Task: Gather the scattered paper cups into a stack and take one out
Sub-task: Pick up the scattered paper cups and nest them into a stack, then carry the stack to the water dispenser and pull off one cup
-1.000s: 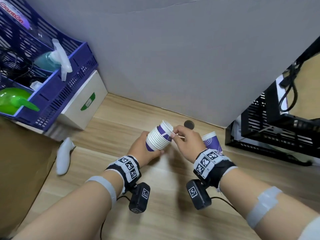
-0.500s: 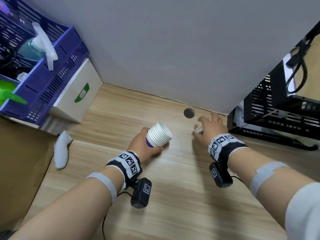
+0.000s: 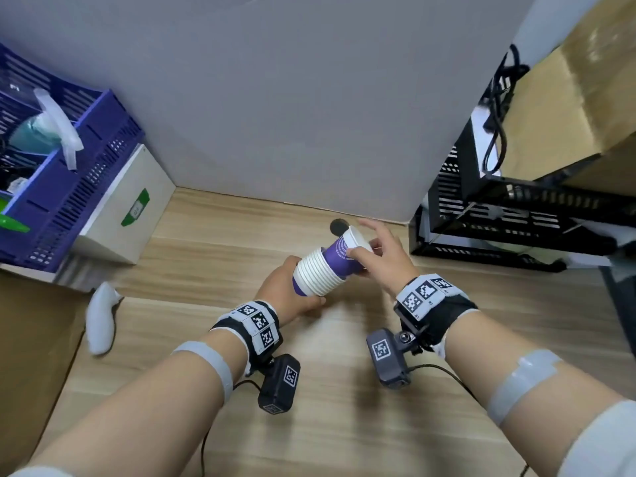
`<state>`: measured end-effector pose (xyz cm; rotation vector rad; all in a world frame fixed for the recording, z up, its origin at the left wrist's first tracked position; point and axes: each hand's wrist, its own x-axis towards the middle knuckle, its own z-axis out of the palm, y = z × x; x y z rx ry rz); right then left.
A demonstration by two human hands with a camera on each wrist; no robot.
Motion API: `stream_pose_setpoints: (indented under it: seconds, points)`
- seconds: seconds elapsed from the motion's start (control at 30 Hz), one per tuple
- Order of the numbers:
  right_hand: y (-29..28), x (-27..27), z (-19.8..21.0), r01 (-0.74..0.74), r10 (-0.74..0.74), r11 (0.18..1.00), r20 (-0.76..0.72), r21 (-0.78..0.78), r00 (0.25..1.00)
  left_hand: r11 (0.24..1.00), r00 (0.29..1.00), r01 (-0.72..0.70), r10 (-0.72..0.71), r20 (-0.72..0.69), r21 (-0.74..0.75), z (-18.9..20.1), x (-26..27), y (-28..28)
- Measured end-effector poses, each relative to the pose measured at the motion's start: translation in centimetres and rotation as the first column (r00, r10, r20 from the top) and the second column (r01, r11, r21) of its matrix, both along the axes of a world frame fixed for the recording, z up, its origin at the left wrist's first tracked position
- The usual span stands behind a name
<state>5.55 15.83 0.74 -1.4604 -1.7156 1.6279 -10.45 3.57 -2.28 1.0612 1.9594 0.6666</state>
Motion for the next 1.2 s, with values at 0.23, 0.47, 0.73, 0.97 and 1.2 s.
stream_pose_setpoints:
  seconds: [0.23,0.47,0.73,0.97,1.2]
  points:
    - [-2.5,5.1,2.7,-0.148,0.144,0.985,0.051,0.09,0.988,0.987,0.992,0.117,-0.121,0.036,0.107,3.1,6.2,1.2]
    - [-5.1,13.0,5.6,0.007,-0.02,0.983,0.064,0.185,0.998,0.958,0.962,0.212,-0.239,0.13,0.193,5.6,14.9,2.7]
    - [-12.3,26.3,6.8,0.513,-0.515,0.857,-0.129,-0.05,0.847,0.835,0.771,0.477,-0.547,0.326,0.273,8.9,26.1,1.1]
    - [-26.0,36.7,7.4,0.865,-0.861,0.498,-0.157,-0.061,0.484,0.471,0.374,0.821,-0.871,0.319,0.323,9.7,39.3,-5.6]
    - [-41.7,47.1,8.1,0.998,-0.986,0.069,-0.155,0.001,0.068,0.133,0.053,0.953,-0.958,0.283,0.272,11.0,52.9,-14.8]
